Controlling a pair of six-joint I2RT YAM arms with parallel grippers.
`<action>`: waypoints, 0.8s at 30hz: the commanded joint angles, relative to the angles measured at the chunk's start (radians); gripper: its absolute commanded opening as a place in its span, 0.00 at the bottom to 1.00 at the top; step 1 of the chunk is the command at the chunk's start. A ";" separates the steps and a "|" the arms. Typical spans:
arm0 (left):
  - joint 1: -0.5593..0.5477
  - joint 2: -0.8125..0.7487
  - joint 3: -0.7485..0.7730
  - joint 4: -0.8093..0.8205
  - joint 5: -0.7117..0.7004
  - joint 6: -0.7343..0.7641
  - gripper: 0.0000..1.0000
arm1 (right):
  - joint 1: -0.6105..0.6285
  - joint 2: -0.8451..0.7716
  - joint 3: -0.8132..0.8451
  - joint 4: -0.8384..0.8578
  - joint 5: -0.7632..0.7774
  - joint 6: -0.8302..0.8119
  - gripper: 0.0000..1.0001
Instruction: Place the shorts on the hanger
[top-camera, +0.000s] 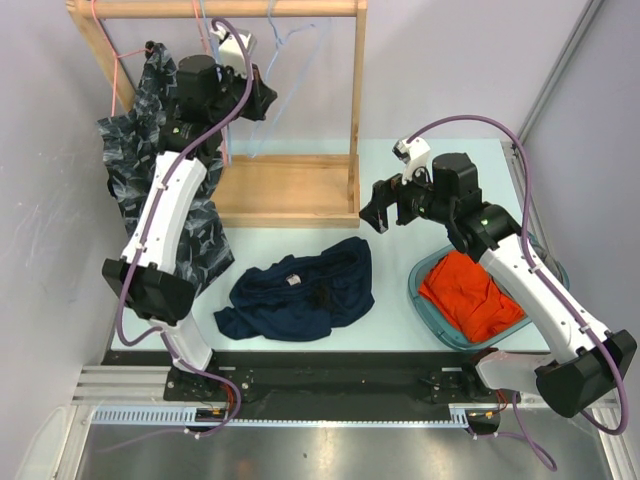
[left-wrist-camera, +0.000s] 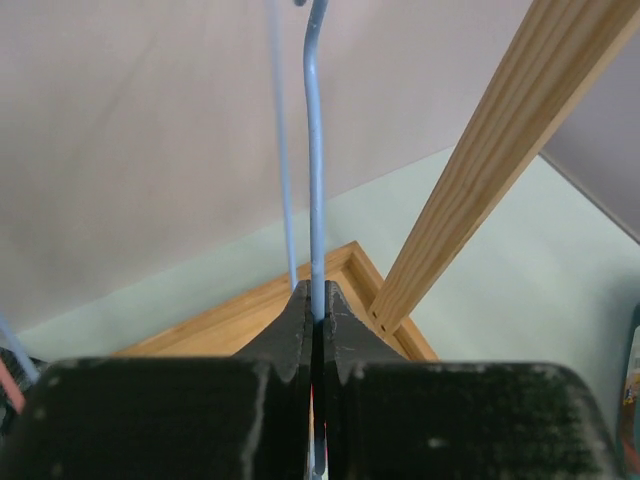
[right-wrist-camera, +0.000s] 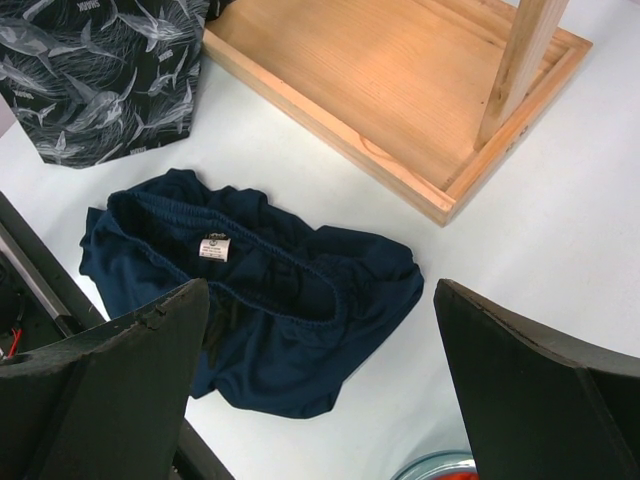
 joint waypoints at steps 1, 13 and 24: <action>-0.006 -0.078 0.083 0.050 -0.023 -0.031 0.00 | -0.005 -0.004 0.044 0.015 0.009 0.009 1.00; -0.037 -0.300 -0.120 -0.064 -0.030 -0.028 0.01 | -0.005 -0.008 0.070 0.103 0.004 0.033 1.00; -0.158 -0.701 -0.718 -0.145 -0.057 0.002 0.00 | 0.016 0.016 0.090 0.319 -0.005 0.217 0.95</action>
